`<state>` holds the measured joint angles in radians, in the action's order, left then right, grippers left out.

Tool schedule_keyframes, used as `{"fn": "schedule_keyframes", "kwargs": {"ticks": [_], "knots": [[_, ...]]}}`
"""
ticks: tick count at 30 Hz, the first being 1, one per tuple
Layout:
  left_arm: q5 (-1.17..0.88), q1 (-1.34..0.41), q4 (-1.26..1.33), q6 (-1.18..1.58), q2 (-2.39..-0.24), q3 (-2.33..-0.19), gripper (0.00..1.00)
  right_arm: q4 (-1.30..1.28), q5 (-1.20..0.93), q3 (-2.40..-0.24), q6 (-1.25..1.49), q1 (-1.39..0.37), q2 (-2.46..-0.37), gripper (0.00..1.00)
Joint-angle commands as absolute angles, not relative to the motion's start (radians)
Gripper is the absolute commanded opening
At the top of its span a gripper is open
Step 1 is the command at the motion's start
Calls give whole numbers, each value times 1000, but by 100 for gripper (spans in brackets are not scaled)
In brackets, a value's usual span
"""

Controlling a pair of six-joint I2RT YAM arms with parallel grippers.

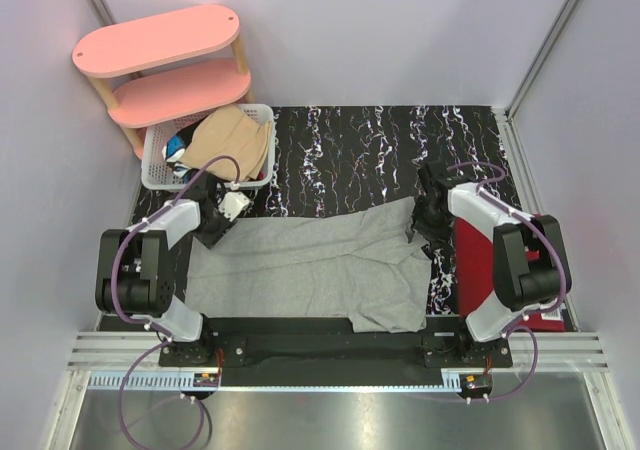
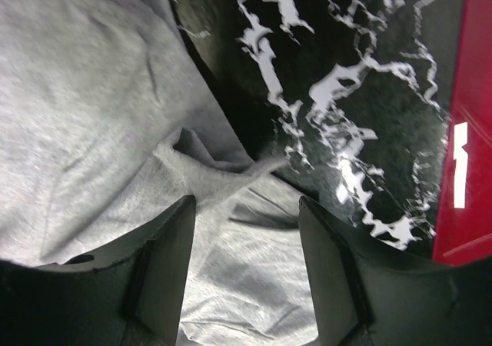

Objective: Fold and stack the t-shirts
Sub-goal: Fold the flattened tshirt in 1/3 of the way

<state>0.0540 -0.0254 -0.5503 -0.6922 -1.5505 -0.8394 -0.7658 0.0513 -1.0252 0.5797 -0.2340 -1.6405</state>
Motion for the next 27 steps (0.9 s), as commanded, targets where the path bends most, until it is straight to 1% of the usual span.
{"fn": "schedule_keyframes", "kwargs": {"ticks": [1, 6, 8, 9, 11, 14, 15, 17, 19, 22, 23, 25, 26, 27], "knots": [[71, -17, -555, -701, -1534, -818, 40, -796, 101, -1000, 575, -241, -1540, 63], [69, -17, -558, -698, -1539, -824, 40, -782, 43, -965, 595, -241, -1502, 61], [69, -17, -560, -698, -1539, -825, 40, -759, 3, -944, 598, -239, -1491, 58], [69, -17, -561, -696, -1537, -825, 40, -726, -71, -933, 598, -241, -1470, 57], [68, -17, -563, -698, -1536, -825, 40, -690, -136, -904, 615, -239, -1441, 56], [72, -17, -561, -699, -1535, -824, 40, -712, -101, -887, 650, -241, -1413, 53], [74, -17, -560, -701, -1536, -824, 40, -736, -44, -881, 655, -241, -1401, 53], [74, -17, -561, -701, -1537, -825, 40, -741, -5, -859, 652, -241, -1393, 53], [77, -17, -561, -700, -1540, -833, 40, -739, -5, -851, 649, -239, -1407, 53], [75, -17, -564, -698, -1543, -841, 40, -720, -5, -833, 657, -241, -1453, 49], [75, -17, -566, -698, -1540, -844, 40, -706, 21, -830, 654, -241, -1475, 48], [81, -17, -565, -703, -1536, -841, 40, -693, 38, -827, 655, -241, -1512, 39], [84, -17, -566, -707, -1536, -839, 40, -692, 52, -828, 652, -241, -1520, 30], [84, -15, -563, -706, -1536, -836, 40, -692, 58, -830, 656, -241, -1531, 24]]}}
